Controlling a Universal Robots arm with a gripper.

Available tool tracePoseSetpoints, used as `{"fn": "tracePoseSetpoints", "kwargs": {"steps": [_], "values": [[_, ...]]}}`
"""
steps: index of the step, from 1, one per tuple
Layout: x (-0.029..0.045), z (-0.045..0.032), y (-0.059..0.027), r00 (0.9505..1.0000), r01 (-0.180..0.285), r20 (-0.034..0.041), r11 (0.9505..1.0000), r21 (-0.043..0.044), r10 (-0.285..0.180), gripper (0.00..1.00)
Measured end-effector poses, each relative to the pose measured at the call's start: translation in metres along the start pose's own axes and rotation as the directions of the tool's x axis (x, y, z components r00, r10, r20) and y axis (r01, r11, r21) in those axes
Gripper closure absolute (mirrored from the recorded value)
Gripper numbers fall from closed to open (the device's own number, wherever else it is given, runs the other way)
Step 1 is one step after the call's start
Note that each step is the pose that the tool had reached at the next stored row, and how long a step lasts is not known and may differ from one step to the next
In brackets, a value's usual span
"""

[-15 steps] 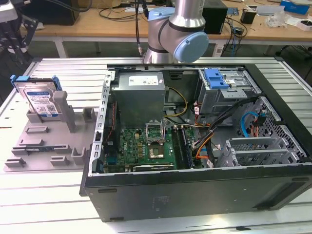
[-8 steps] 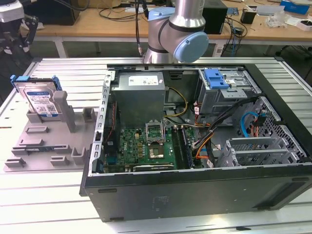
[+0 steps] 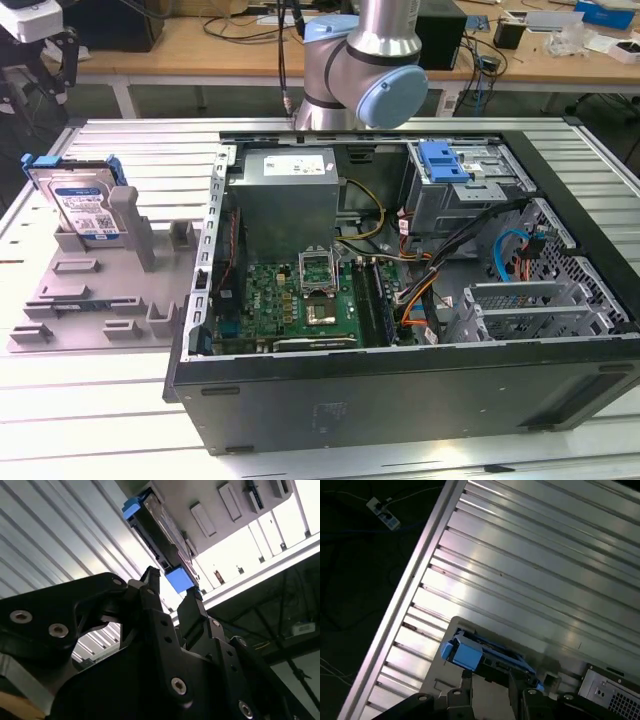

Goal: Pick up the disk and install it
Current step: 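Pick up the disk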

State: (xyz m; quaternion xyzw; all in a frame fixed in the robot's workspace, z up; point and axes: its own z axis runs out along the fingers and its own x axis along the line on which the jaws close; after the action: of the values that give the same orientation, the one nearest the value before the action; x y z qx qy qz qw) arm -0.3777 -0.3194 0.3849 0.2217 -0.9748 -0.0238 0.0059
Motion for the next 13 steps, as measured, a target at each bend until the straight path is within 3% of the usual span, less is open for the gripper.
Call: {"fn": "tracePoseSetpoints", "kwargs": {"steps": [3, 5, 8, 9, 13], "values": [[0.0000, 0.0005, 0.0000, 0.9978, 0.066, -0.0043, 0.9978, -0.0005, -0.066, 0.58], [0.0000, 0.0009, 0.0000, 0.9935, 0.113, -0.0071, 0.9935, -0.0011, -0.113, 0.58], [0.0000, 0.0015, -0.0001, 0.9812, 0.192, -0.0121, 0.9813, -0.0023, -0.192, 0.56], [0.0000, 0.0017, -0.0001, 0.9757, 0.219, -0.0137, 0.9758, -0.0028, -0.219, 0.50], [0.0000, 0.0022, -0.0001, 0.9548, 0.297, -0.0188, 0.9550, -0.0048, -0.297, 0.50]]}}
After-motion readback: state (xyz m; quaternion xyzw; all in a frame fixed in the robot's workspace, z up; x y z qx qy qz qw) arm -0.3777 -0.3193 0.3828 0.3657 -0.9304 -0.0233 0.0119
